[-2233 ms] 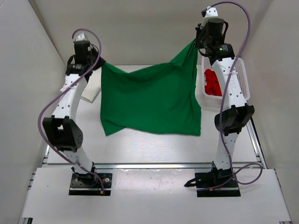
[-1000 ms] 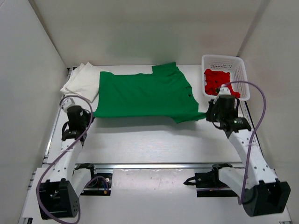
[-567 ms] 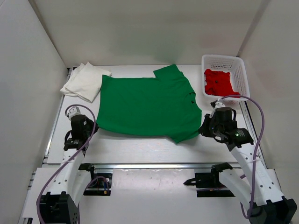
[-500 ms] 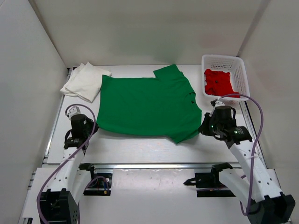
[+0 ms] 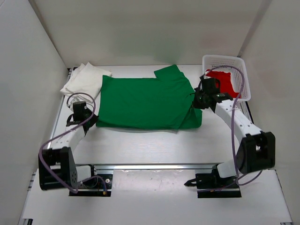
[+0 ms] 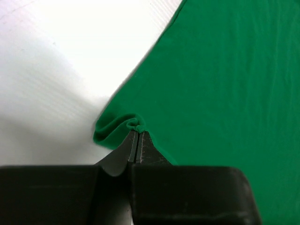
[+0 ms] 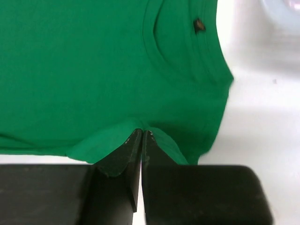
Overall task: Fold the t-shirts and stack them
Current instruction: Fold the flattened tshirt in 1/3 of the way
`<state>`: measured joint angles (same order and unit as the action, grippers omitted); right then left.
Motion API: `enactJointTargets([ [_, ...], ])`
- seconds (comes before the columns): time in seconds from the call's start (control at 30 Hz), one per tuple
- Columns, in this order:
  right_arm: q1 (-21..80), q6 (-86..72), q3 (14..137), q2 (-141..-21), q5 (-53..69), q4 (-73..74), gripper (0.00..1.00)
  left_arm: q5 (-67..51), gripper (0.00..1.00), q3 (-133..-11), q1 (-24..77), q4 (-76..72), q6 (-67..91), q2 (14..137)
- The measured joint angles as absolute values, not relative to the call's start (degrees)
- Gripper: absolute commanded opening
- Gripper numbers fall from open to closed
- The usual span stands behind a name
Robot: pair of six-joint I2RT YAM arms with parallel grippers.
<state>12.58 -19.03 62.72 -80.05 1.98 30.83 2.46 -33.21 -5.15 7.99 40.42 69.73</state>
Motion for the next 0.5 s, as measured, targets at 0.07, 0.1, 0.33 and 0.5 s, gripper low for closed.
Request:
enactJointTargets([
  [0.07, 12.2, -18.7, 65.5, -84.1, 2.0, 30.1, 0.0, 2.3, 0.0, -35.1, -5.3, 7.3, 40.9, 73.5],
  [0.1, 11.9, -18.5, 67.0, -86.1, 2.0, 29.8, 0.0, 2.3, 0.0, -36.2, -5.3, 7.1, 41.1, 75.3],
  [0.33, 10.2, -17.3, 78.3, -97.6, 2.3, 29.1, 0.0, 2.2, 0.0, -44.0, -5.6, 6.4, 41.8, 84.8],
  [0.5, 9.0, -16.4, 85.0, -104.4, 2.9, 28.7, 0.0, 2.1, 0.0, -49.9, -5.6, 5.6, 41.8, 91.5],
])
